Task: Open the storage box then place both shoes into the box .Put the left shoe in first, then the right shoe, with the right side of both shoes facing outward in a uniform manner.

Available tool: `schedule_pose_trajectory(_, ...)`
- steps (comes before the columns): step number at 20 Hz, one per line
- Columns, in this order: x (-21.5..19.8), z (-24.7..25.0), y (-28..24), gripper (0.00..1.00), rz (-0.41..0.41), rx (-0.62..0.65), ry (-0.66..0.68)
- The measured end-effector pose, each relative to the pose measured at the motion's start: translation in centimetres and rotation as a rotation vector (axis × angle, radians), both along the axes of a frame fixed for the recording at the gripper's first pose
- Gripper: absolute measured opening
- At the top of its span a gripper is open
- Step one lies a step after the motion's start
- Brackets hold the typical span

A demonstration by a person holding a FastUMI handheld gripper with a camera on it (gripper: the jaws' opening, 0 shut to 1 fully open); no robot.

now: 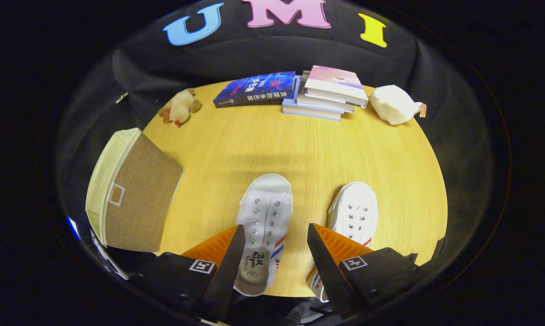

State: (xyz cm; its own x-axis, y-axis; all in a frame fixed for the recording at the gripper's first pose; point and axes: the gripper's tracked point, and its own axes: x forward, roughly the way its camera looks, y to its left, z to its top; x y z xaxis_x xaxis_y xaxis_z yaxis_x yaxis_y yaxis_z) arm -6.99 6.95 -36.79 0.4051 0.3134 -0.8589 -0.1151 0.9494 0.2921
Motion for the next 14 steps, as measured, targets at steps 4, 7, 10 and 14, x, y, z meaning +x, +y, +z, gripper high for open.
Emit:
schedule_pose_trajectory(4,-0.4,-2.9,1.1,0.78,0.054,-0.017,0.075)
schedule_pose_trajectory(7,-0.7,-4.8,2.1,0.74,0.111,-0.036,0.11)
schedule_pose_trajectory(10,-0.7,-5.2,2.2,0.61,0.118,-0.046,0.139)
schedule_pose_trajectory(14,-0.6,-5.5,1.3,0.2,0.059,-0.054,0.198)
